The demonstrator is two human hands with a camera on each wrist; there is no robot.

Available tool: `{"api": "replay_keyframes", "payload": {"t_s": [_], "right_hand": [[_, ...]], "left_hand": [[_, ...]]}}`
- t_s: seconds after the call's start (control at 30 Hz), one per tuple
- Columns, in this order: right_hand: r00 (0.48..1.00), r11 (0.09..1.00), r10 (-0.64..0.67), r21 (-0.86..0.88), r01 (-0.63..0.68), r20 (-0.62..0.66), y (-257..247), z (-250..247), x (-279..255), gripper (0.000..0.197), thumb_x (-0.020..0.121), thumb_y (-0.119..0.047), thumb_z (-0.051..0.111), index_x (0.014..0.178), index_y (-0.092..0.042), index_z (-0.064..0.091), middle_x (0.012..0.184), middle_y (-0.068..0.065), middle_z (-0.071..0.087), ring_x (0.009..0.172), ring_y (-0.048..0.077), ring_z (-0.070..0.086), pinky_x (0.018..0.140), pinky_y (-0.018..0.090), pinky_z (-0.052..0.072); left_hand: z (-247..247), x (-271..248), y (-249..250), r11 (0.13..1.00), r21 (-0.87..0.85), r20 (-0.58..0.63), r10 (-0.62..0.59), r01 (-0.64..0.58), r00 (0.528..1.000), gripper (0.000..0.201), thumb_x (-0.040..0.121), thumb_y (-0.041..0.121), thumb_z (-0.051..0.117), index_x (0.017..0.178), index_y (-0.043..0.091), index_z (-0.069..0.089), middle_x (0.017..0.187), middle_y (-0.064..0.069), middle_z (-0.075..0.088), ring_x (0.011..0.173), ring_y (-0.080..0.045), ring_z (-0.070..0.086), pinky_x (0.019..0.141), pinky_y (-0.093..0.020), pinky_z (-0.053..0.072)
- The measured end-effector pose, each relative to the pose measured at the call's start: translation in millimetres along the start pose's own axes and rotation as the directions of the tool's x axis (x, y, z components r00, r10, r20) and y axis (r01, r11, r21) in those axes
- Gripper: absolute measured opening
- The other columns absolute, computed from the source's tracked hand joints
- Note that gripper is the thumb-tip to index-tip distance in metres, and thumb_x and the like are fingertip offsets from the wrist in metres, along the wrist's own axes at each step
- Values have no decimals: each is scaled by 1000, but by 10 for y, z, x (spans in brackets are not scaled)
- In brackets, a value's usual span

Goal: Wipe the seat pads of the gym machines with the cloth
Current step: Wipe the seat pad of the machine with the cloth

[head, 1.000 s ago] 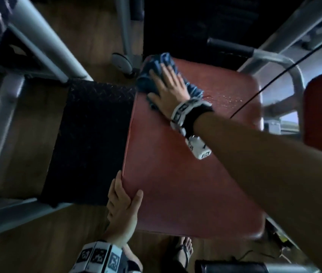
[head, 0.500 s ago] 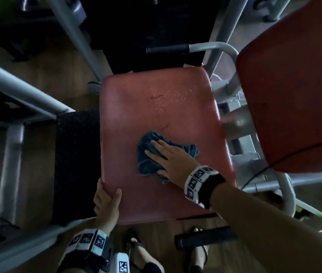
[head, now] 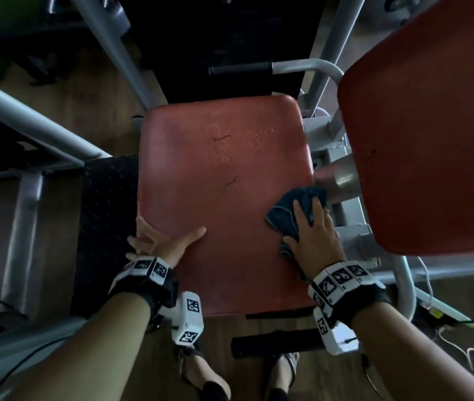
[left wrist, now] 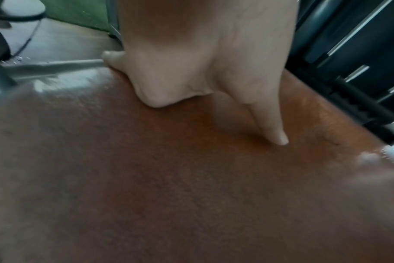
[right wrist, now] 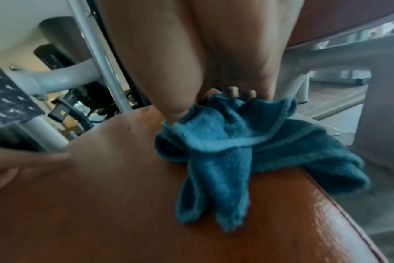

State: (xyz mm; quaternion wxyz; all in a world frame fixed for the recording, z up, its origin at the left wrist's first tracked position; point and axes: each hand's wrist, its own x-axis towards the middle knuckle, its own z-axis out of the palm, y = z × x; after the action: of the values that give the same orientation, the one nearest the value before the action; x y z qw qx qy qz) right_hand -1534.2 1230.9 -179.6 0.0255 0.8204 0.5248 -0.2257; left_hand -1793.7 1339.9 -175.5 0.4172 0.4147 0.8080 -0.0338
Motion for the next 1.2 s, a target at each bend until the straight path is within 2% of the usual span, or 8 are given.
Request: {"api": "replay_keyframes", "payload": {"t_s": [0.17,0.33,0.5,0.63,0.7,0.87,1.03,1.2], "right_hand": [[979,972,172,145,-186,110,140,-48,-72,88,92,-44,55,154,-20,-3,151,23,19,127,38,42,102,44,40],[936,882,199,362,-300,291,368,-96,-318,94,89,-32,64,154,-23,-4,135,20,41,121,34,49,98,38,42],[889,763,273,481,-432,366,313,69,-567,88,94,-31,53,151,-31,-13,144,20,31,129,40,39,106,46,35],[798,613,443,512,-602,408,173,145,-380,81,94,-53,44,152,-34,-9,152,20,20,137,45,23,112,53,22],[796,615,479,505,-606,371,153,141,-245,76,96,-49,43,153,-27,-2,149,21,25,133,44,32,111,52,28],[869,719,421,489,-494,260,250,143,-332,64,98,-36,46,151,-17,17,137,22,40,120,44,48,98,46,41],[805,660,466,461,-593,368,292,231,-446,59,98,-37,46,147,-14,23,143,23,35,127,44,41,105,49,35],[792,595,464,523,-611,397,279,73,-117,53,99,-35,44,144,-12,25,138,23,37,127,39,44,103,40,35]], "left_hand": [[11,79,-35,994,108,8,5,-6,1000,167,25,81,77,140,36,-35,157,-11,-23,144,-45,-5,113,-65,7],[20,81,6,981,191,-8,-22,23,1000,165,29,81,77,138,36,-38,157,-15,-23,144,-47,-1,114,-64,6],[2,51,33,978,207,5,-9,7,1000,163,34,78,79,139,34,-37,157,-16,-23,144,-45,-2,114,-63,7],[2,40,65,979,203,13,-23,20,1000,161,37,75,81,140,35,-36,156,-17,-25,144,-46,-4,114,-64,3],[-8,28,84,978,207,19,-31,26,999,160,39,74,81,140,33,-36,156,-18,-25,144,-45,-5,115,-62,2],[-12,58,87,973,229,24,-38,32,999,162,35,78,78,139,34,-38,156,-18,-25,145,-45,-6,114,-62,0],[0,85,60,977,213,31,-36,29,999,165,28,81,76,137,37,-39,155,-19,-26,144,-46,-7,113,-64,0],[9,104,66,972,232,27,-47,40,999,165,29,81,77,137,35,-39,155,-20,-25,144,-46,-5,114,-63,1]]}}
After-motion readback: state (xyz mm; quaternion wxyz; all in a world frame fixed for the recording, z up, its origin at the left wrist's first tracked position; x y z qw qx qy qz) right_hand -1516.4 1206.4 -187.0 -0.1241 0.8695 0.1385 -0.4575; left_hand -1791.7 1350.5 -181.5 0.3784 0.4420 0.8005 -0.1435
